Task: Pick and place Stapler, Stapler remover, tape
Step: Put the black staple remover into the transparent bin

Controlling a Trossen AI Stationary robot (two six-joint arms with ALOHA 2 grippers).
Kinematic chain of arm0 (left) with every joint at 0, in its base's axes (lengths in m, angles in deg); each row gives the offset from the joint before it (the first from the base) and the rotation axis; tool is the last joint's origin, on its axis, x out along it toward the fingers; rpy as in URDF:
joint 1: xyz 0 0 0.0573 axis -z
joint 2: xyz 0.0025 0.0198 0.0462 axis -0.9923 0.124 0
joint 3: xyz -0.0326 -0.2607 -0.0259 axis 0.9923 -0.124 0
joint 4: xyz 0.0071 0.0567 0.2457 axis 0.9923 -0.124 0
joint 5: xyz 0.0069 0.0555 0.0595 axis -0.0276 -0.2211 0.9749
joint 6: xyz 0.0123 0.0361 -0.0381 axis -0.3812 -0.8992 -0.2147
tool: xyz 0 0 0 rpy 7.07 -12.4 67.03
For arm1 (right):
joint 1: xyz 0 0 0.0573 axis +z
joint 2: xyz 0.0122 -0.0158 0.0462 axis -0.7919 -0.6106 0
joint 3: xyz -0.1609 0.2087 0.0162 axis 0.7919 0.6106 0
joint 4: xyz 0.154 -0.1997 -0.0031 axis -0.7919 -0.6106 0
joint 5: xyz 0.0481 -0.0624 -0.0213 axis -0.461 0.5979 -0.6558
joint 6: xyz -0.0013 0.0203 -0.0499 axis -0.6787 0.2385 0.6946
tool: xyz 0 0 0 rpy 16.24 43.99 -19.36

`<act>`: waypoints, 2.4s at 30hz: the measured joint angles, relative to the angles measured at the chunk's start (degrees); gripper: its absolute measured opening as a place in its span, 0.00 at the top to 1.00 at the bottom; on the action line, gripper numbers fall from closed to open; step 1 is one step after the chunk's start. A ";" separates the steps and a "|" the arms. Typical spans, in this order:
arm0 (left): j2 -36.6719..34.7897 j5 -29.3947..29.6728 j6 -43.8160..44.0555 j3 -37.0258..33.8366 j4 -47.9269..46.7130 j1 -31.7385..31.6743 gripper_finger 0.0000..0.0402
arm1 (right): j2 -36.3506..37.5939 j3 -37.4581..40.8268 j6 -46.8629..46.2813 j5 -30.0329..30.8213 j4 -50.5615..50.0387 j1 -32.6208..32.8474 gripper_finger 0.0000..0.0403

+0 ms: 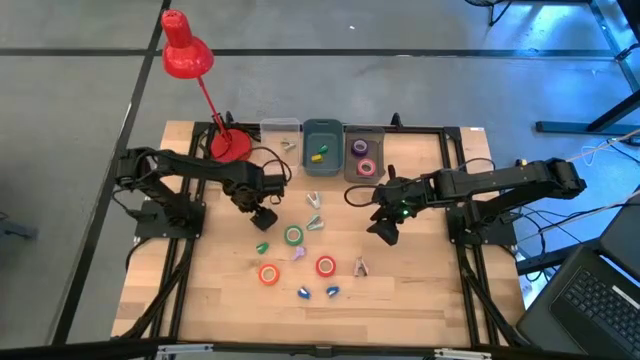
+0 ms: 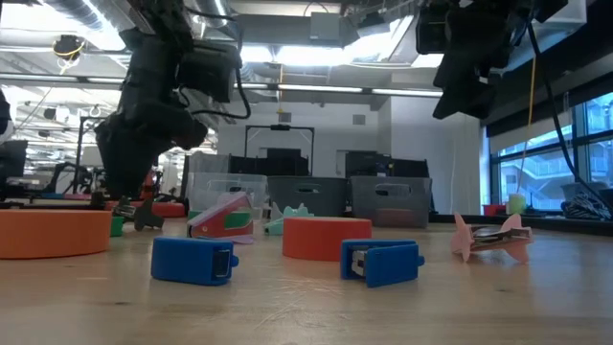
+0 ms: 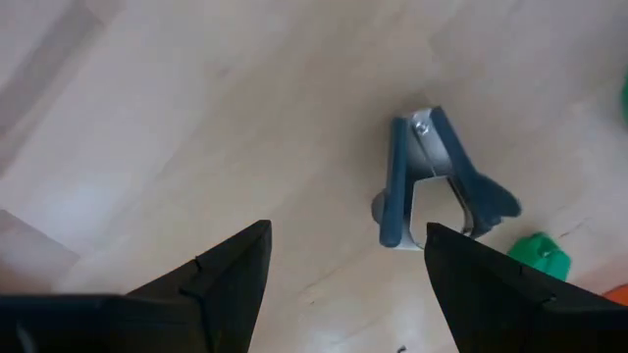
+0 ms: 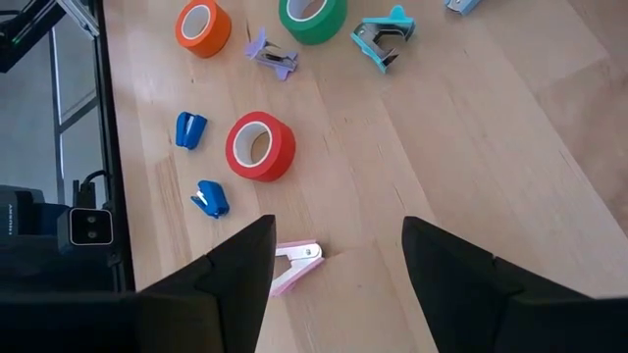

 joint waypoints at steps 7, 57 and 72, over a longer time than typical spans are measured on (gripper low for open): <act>1.51 -0.68 -0.07 -0.02 2.11 2.21 0.36 | 0.00 0.00 0.07 0.00 0.00 0.00 0.44; 2.53 0.92 -6.27 6.45 2.10 2.04 0.91 | 0.02 0.00 0.22 0.00 -0.04 0.00 0.44; -1.55 7.85 -21.99 23.83 5.78 -26.30 0.91 | 0.02 0.00 1.51 1.07 -0.02 -0.02 0.44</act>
